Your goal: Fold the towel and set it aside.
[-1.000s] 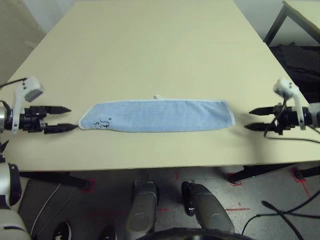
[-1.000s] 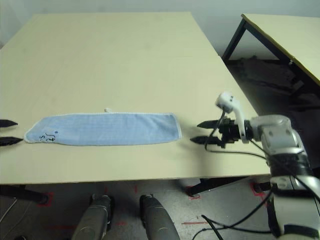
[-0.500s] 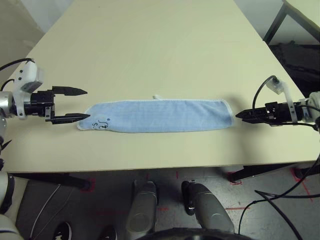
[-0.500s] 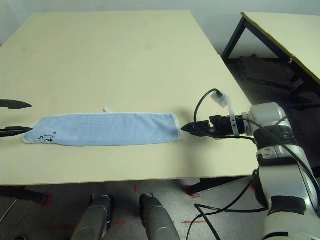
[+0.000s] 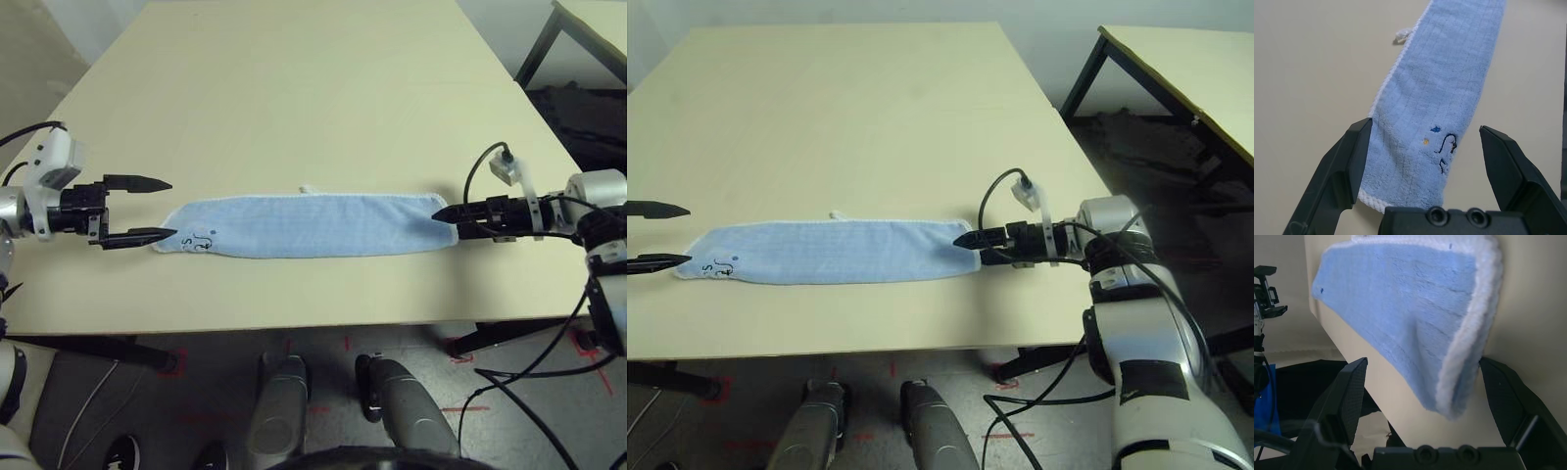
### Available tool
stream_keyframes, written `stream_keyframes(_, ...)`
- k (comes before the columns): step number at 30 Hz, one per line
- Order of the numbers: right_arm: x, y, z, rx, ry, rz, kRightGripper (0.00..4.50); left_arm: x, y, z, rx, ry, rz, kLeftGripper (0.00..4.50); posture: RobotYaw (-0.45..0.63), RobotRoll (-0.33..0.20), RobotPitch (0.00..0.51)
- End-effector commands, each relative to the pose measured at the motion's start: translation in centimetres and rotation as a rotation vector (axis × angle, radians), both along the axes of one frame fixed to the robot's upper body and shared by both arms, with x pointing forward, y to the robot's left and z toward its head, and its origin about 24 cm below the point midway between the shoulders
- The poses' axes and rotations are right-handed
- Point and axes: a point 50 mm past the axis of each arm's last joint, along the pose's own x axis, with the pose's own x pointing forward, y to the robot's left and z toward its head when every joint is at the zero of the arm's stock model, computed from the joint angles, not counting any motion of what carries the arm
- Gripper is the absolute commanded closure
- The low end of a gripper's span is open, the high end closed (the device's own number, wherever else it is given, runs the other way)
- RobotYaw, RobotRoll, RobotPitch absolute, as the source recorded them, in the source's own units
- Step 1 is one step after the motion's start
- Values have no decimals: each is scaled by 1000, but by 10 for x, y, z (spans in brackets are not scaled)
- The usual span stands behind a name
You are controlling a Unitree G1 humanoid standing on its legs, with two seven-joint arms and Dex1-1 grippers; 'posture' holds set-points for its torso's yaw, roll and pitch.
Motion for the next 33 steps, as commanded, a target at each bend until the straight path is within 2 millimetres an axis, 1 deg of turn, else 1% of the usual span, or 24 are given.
stream_keyframes(1, 4, 7, -5, 2, -17, -15, 149, -2, 2, 1, 13, 10, 3, 4, 89, 0, 153)
stream_keyframes(3, 7, 9, -4, 13, -34, -30, 542, -1, 1, 0, 12, 10, -2, 0, 89, 0, 153)
stream_keyframes(4, 7, 9, -3, 16, -40, -34, 849, 0, 0, 0, 12, 10, -4, 0, 89, 0, 153)
stream_keyframes(9, 9, 5, -3, -9, -71, -61, 2744, 2, -2, 0, 10, 10, -13, 0, 80, 0, 151)
stream_keyframes(10, 9, 3, -3, -15, -73, -64, 3061, 2, -3, 0, 9, 11, -15, 0, 78, 0, 152)
stream_keyframes(11, 8, 1, -2, -25, -75, -65, 3343, 3, -3, 0, 9, 12, -16, 0, 74, 0, 153)
stream_keyframes(12, 7, -1, -2, -38, -77, -60, 3784, 3, -3, -1, 8, 14, -17, 0, 74, 0, 153)
stream_keyframes(14, 4, -8, -1, -90, -81, -32, 4485, 3, -4, -2, 8, 18, -19, 0, 74, 0, 153)
stream_keyframes(16, 1, -13, 1, -123, -83, -14, 4485, 3, -4, -3, 8, 20, -20, 0, 74, 0, 153)
stream_keyframes(23, -4, -41, 19, -228, -120, -29, 4485, 5, -6, -4, 2, 22, -24, 0, 68, 0, 153)
stream_keyframes(27, -6, -48, 27, -271, -135, -22, 4485, 5, -6, -6, -1, 23, -21, 0, 59, 0, 155)
stream_keyframes(29, -4, -47, 34, -315, -154, 2, 4485, 6, -6, -6, -2, 24, -20, 0, 60, 0, 157)
stream_keyframes(31, -3, -39, 43, -369, -165, 38, 4485, 6, -6, -7, -2, 26, -19, 0, 58, 0, 158)
stream_keyframes(33, -1, -23, 57, -394, -185, 74, 4485, 7, -6, -8, 0, 29, -17, 0, 58, 0, 158)
